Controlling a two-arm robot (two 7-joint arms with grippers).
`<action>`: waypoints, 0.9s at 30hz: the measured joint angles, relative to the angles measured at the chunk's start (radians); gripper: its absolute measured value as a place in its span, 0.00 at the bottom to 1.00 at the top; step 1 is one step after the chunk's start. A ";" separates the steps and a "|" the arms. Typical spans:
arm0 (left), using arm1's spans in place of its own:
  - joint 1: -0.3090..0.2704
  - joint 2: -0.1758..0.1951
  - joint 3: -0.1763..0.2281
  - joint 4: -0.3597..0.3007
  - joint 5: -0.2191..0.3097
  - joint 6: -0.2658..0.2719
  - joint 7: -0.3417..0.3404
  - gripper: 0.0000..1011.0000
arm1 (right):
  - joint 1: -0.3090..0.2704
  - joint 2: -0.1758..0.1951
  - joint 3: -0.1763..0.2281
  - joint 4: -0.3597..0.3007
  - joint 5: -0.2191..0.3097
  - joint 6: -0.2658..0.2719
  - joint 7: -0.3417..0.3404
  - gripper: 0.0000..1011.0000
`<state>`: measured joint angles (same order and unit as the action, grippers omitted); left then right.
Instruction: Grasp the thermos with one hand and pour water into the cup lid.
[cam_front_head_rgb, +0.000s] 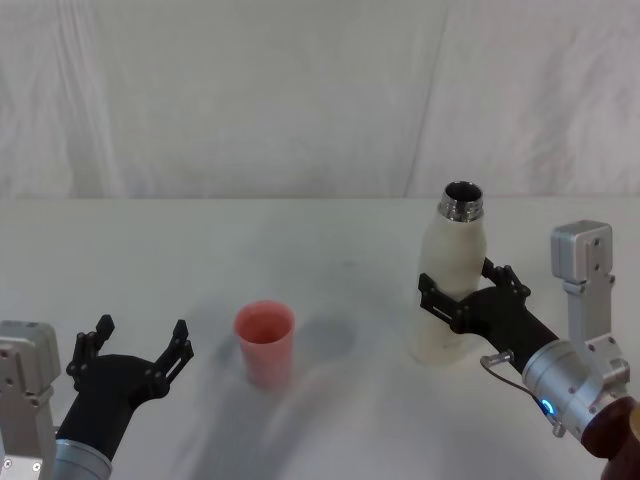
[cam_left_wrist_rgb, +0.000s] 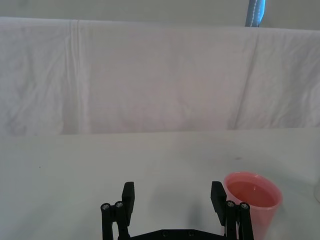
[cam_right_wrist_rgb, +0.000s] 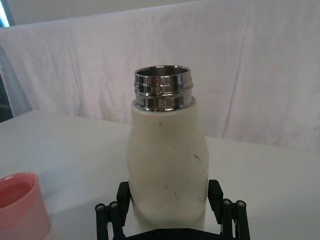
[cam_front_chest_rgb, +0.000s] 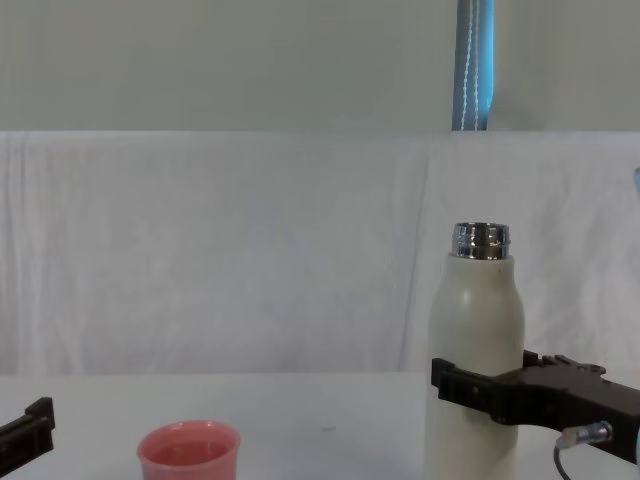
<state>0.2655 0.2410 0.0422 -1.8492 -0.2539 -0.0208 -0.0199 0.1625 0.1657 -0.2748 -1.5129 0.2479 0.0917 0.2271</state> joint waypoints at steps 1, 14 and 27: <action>0.000 0.000 0.000 0.000 0.000 0.000 0.000 0.99 | -0.002 0.002 0.000 -0.003 0.001 0.001 0.001 0.99; 0.000 0.000 0.000 0.000 0.000 0.000 0.000 0.99 | -0.048 0.032 0.003 -0.054 0.013 0.021 0.007 0.99; 0.000 0.000 0.000 0.000 0.000 0.000 0.000 0.99 | -0.147 0.095 0.038 -0.179 0.045 0.042 0.012 0.99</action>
<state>0.2655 0.2410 0.0421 -1.8492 -0.2538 -0.0208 -0.0199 0.0152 0.2611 -0.2366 -1.6921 0.2926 0.1340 0.2396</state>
